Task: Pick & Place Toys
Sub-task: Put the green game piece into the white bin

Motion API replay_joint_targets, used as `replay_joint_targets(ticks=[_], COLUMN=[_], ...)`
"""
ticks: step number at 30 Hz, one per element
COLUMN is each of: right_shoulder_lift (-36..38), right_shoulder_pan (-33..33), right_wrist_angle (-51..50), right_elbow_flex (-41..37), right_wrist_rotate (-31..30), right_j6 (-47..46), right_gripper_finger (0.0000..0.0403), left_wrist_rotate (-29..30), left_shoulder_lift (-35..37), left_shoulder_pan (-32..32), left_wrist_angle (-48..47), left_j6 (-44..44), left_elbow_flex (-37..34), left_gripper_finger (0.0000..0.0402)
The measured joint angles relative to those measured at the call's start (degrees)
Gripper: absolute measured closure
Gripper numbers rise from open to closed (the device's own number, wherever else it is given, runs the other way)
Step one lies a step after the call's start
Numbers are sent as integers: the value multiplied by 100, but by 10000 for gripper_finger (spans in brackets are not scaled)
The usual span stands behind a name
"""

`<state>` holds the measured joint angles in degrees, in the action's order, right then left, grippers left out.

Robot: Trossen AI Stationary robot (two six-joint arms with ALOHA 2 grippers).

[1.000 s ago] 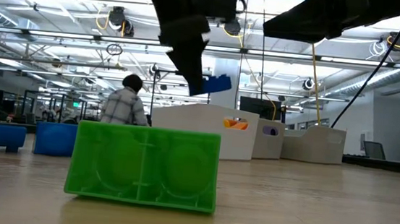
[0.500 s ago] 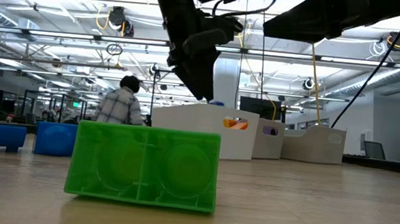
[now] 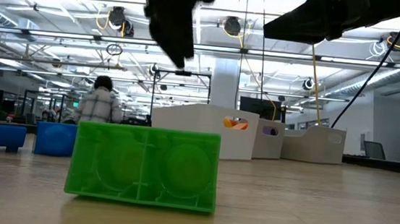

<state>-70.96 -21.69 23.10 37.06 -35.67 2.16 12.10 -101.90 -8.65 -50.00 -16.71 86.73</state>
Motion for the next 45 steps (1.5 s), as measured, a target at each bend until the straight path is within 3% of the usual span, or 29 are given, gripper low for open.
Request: replay_joint_targets(ticks=[6,13,22,26,28,37,41,45], right_shoulder_lift=[0,0,0,0,0,0,0,0], right_shoulder_pan=[-4,-4,-4,0,-3,0,0,25], right_wrist_angle=[1,12,-23,2,102,106,104,105], right_elbow_flex=[0,0,0,0,0,0,0,0], right_wrist_rotate=[0,1,21,855,1084,1048,1044,1040], right_j6=[1,-147,-143,-148,-134,-176,-160,-154], right_gripper_finger=[238,238,238,238,238,238,238,238], left_wrist_rotate=[491,762,913,846,737,247,616,541], left_shoulder_lift=[285,282,347,347,347,317,287,290], left_shoulder_pan=[-936,-1444,-1451,-1479,-1515,-1626,-1588,-1458], left_wrist_angle=[42,103,124,625,782,1070,1091,1118], left_j6=[-20,-512,-1686,-2070,-2154,-2674,-3202,-3310], left_elbow_flex=[-14,-605,-1770,-2139,-2209,-2473,-2509,-2509], left_gripper_finger=[34,36,37,37,37,36,36,37])
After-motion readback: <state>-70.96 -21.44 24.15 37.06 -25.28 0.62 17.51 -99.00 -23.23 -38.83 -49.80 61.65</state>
